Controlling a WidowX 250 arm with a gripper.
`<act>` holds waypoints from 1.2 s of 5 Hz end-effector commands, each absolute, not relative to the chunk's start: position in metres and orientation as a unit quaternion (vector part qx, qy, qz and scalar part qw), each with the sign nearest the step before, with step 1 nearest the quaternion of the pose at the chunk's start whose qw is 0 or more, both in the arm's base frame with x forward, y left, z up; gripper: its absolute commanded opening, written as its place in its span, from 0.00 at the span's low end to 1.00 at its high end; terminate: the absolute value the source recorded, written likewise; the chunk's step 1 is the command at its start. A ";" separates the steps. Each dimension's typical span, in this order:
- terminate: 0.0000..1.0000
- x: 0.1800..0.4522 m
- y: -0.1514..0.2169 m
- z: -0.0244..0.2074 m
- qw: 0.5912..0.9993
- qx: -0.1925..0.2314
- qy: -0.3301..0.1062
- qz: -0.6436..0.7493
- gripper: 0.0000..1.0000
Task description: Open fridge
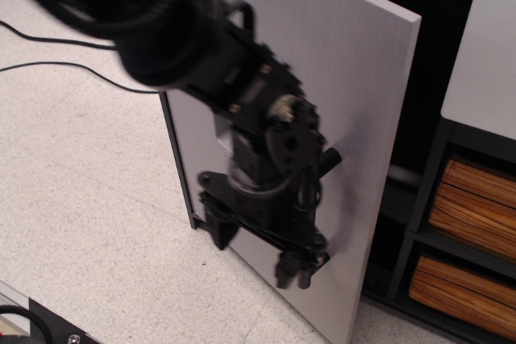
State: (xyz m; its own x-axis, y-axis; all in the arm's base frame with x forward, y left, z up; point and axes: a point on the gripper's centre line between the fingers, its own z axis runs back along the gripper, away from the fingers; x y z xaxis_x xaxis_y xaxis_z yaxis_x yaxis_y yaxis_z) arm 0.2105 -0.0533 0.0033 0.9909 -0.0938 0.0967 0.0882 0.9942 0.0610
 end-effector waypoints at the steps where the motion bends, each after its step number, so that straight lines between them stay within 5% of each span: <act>1: 0.00 0.245 -0.124 0.002 0.992 0.004 -0.091 -0.089 1.00; 4: 0.00 0.295 -0.168 0.007 0.989 -0.034 -0.098 -0.107 1.00; 6: 0.00 0.331 -0.149 0.024 0.990 -0.019 -0.127 -0.057 1.00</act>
